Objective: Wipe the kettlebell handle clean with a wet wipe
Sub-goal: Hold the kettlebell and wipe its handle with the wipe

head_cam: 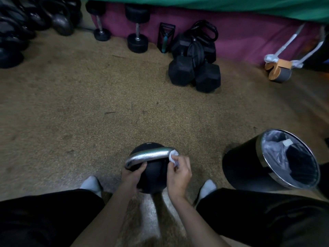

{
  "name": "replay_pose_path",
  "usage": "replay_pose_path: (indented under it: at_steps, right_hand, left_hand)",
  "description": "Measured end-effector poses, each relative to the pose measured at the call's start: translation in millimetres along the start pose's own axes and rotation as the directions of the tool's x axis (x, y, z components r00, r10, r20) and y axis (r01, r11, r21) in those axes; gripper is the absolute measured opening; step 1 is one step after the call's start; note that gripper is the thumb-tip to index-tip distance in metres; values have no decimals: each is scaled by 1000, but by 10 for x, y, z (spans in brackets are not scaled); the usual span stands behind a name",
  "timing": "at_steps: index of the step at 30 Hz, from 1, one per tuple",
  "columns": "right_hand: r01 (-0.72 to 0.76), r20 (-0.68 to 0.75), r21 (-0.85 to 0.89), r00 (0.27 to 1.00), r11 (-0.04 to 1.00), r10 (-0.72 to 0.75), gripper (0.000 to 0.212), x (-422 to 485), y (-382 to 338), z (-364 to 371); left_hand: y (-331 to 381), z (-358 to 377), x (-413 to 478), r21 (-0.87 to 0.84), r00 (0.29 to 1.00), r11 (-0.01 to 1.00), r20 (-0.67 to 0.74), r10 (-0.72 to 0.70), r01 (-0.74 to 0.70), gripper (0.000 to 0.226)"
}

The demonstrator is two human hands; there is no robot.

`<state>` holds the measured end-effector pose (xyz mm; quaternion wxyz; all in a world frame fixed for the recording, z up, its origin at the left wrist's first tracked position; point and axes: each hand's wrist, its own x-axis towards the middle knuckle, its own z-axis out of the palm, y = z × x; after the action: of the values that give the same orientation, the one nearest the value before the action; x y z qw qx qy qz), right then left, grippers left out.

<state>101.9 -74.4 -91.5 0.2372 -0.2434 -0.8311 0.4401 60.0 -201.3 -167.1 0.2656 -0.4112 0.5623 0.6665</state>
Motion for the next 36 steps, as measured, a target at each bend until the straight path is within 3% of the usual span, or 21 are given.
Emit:
replay_pose_path:
  at_steps: [8,12,17,26,36]
  right_hand:
    - [-102,-4,-22,995,995,102,22,20,66,18]
    - [-76,-17,-9,997,997,76,22,9,11,15]
    - [-111,-4,-20,994,994,110,22,7,33,1]
    - [-75,-56,-32,996,997,73,19,149,-46,-66]
    - [-1,29,-47,1000,999,3,19,233,-221,-135]
  left_hand:
    - [-17,-11,30,37,1000,999,-15,6,-5,82]
    - [-11,-12,23,20,1000,1000,9,13,-13,76]
    - [-17,-21,29,22,1000,1000,-15,5,-4,84]
    - [-3,-14,31,11,1000,1000,-4,9,-9,80]
    - [11,-13,18,14,1000,1000,-4,11,-11,82]
